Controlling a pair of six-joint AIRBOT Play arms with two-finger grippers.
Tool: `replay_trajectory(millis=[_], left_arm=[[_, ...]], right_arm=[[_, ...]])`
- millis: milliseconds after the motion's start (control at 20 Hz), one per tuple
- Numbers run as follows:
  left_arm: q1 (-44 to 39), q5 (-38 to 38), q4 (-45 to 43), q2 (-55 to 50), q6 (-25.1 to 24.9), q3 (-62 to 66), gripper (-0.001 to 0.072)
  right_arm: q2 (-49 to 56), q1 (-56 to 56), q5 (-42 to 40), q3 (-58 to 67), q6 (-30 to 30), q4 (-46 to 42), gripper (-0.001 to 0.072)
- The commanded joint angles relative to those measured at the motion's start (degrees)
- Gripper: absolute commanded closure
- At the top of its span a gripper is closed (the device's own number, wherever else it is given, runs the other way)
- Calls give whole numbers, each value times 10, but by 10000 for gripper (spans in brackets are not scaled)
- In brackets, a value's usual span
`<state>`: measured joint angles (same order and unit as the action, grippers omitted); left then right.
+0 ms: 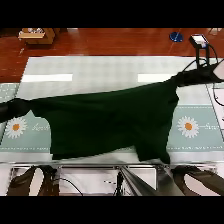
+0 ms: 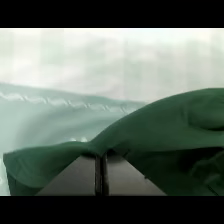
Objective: Fold the shirts.
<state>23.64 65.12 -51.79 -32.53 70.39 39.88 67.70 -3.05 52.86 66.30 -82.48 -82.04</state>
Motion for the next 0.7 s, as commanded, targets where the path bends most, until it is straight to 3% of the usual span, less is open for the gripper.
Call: replay_trajectory(millis=[0,150,350,650], left_arm=[[-38,-130,-1,-21,-10,-43,684],[-74,-155,-2,-70,-10,-64,684],[-91,-206,-1,-151,-48,-72,684],[-92,-374,61,-190,-48,-71,684]], right_arm=[[58,0,-136,-2,-1,76,693],[106,0,-143,-2,-1,99,693],[153,0,-156,-2,0,91,693],[160,0,-279,-2,-6,82,692]])
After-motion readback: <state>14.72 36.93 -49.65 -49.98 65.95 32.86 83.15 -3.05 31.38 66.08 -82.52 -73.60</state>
